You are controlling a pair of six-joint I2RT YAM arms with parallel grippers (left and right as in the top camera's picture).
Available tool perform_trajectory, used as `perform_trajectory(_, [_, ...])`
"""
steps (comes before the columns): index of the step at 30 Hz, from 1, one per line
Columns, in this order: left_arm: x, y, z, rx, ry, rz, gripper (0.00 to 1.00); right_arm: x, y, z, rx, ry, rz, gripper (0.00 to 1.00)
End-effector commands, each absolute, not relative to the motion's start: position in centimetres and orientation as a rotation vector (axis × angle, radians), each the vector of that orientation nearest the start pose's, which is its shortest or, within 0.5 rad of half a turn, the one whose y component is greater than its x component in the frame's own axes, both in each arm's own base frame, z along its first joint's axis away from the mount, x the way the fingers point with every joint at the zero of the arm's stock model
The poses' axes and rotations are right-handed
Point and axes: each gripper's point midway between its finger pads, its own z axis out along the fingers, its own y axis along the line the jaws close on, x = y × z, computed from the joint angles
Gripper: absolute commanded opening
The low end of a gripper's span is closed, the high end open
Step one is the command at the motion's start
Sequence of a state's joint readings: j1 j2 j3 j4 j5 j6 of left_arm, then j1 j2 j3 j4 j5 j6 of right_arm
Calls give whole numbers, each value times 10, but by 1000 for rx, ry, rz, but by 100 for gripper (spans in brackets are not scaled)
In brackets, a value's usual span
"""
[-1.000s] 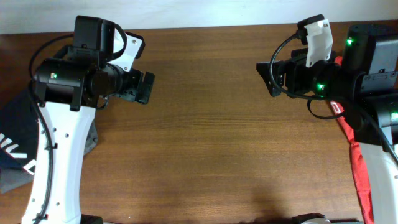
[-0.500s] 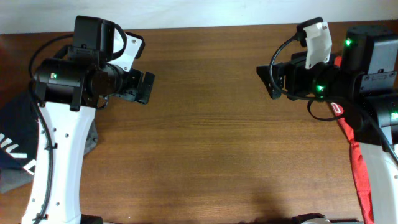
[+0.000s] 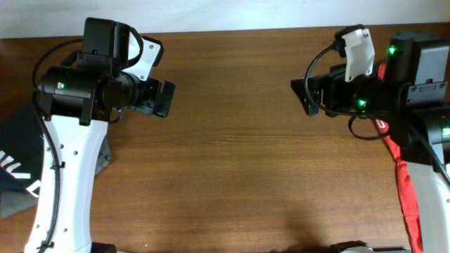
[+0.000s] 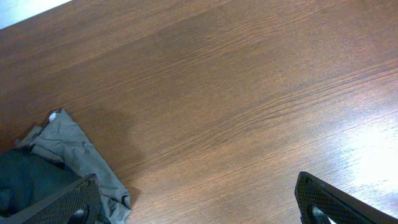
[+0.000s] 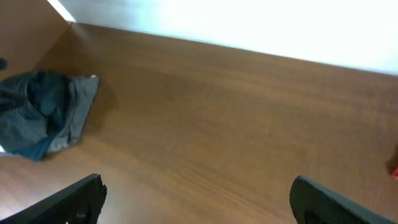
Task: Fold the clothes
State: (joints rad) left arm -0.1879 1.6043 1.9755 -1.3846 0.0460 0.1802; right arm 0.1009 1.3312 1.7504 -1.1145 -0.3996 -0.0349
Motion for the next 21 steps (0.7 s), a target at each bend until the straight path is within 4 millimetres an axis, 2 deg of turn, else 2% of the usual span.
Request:
perform_trajectory(1, [359,-75,312,509,2536,-44,99,312,97,386,-373,2185,455,99])
perform_trajectory(4, [359,-75,312,509,2536,-44,99,309,90,402,-362,2112,401,99])
perform_trajectory(8, [359,-75,312,509,2536,-44,99,314,66,433,-277,1939,225,99])
perform_trajectory(13, [359,-75,312,509,2536,-44,99,303,39,440,-167,1765,80,99])
perform_trajectory(16, [359,-75,312,509,2536,-44,99,288,30,424,-140,1698,59,99])
perform_trajectory(21, [359,-75,312,509,2536,-44,99,259,18,359,-110,1719,34,99])
